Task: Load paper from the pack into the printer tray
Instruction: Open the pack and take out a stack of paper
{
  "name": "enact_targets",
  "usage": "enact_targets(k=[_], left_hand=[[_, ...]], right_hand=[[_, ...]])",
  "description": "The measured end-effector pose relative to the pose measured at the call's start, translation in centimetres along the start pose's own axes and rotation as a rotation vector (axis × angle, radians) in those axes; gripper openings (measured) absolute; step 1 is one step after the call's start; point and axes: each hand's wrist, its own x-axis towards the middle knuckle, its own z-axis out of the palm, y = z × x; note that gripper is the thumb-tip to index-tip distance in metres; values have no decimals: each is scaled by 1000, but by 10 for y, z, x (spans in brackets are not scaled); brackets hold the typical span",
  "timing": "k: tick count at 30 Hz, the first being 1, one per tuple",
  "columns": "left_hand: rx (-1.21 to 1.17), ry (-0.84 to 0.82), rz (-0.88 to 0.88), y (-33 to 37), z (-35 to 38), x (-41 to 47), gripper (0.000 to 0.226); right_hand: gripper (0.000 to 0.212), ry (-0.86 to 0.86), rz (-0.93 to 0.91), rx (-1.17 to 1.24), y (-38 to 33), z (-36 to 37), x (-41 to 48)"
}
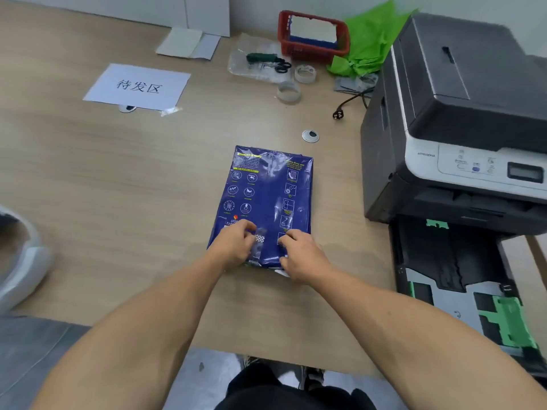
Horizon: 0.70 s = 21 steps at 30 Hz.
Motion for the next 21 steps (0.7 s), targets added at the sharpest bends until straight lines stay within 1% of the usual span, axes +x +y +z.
enact_targets(k=[2, 6, 10, 14, 17, 21], left_hand=[[13, 29, -27, -2, 0, 1, 30], [180, 83, 34, 0, 8, 15, 38], [283, 126, 41, 6, 18, 27, 22], [410, 191, 68, 4, 23, 29, 19], [430, 208, 79, 1, 25, 31, 20], [351, 221, 111, 0, 27, 30, 23]], right_hand=[[40, -1, -11, -7, -1, 0, -1], [39, -25, -47, 12, 5, -4, -1], [37, -31, -57, 28, 12, -5, 0], [34, -30, -53, 40, 15, -3, -1], [35, -35, -59, 48, 16, 0, -2], [38, -23, -70, 49, 17, 4, -2]])
